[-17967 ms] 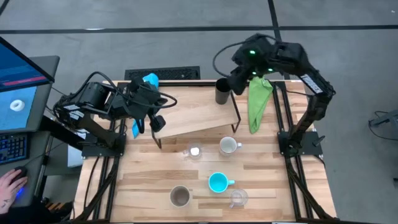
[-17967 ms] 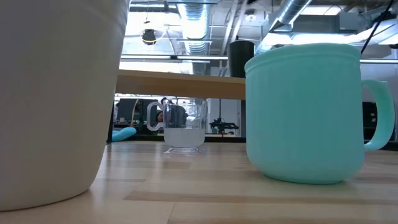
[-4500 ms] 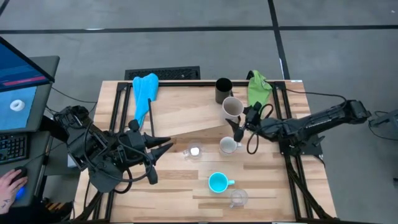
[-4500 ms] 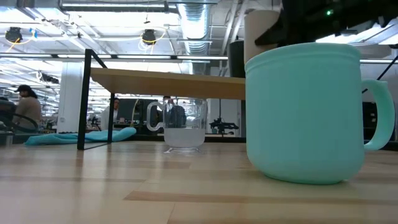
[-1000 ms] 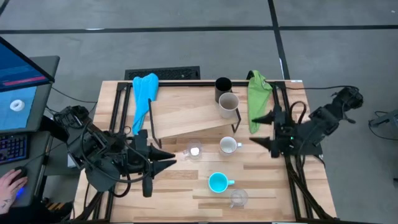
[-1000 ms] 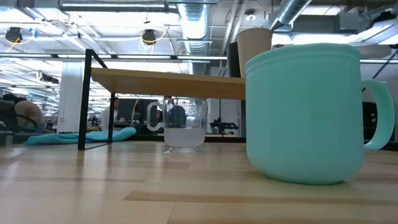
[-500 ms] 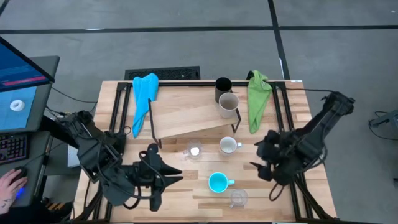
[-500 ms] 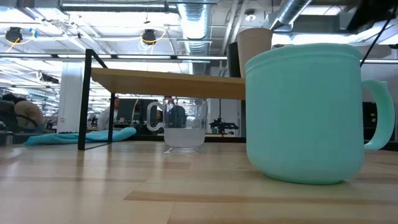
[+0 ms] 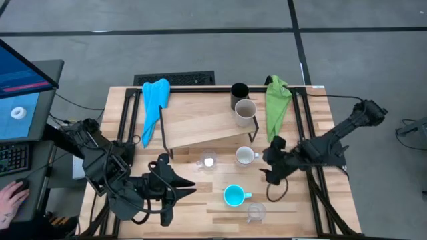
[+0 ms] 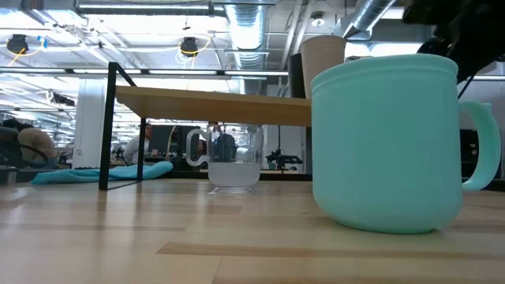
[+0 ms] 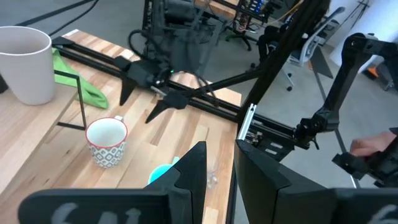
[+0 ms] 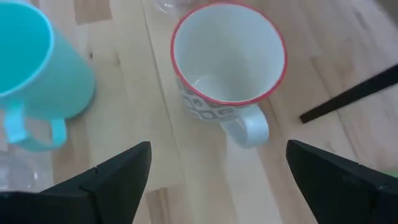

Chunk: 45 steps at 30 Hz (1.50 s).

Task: Stack small to large cups/mugs on shelf
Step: Put the gray patterned mug on the shelf

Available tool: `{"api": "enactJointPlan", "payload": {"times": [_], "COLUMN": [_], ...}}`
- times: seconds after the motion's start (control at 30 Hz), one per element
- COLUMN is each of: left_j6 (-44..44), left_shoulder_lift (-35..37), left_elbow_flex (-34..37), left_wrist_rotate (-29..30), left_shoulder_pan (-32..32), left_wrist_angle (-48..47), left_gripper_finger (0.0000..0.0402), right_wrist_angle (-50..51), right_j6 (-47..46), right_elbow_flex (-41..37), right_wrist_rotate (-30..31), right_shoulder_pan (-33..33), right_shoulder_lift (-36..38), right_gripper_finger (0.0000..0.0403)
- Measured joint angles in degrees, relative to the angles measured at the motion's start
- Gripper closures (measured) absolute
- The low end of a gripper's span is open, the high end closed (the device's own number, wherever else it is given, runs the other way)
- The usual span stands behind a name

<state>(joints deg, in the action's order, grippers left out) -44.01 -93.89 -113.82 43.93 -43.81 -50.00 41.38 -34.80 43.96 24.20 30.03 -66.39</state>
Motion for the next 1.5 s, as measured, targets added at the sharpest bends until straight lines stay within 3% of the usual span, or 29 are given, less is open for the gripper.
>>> {"api": "enactJointPlan", "payload": {"times": [0.47,0.97,1.5], "left_j6": [0.22,0.24,0.17], "left_shoulder_lift": [0.02,0.04,0.04], "left_elbow_flex": [0.02,0.04,0.04], "left_wrist_rotate": [-0.03,-0.07,-0.06], "left_shoulder_pan": [0.0,0.0,0.0], "left_wrist_angle": [-0.33,-0.33,-0.28], "left_gripper_finger": [0.0329,0.0329,0.0329], "right_wrist_angle": [-4.11,-14.75,-17.2], "right_j6": [13.74,17.74,21.62], "right_elbow_flex": [-1.48,-8.72,-9.61], "right_wrist_rotate": [-4.89,-10.95,-10.99], "right_shoulder_pan": [-10.41,-16.17,-17.47], "right_shoulder_lift": [-0.45,-0.46,-0.46], "right_gripper_finger": [0.0018,0.0045,0.0178]}}
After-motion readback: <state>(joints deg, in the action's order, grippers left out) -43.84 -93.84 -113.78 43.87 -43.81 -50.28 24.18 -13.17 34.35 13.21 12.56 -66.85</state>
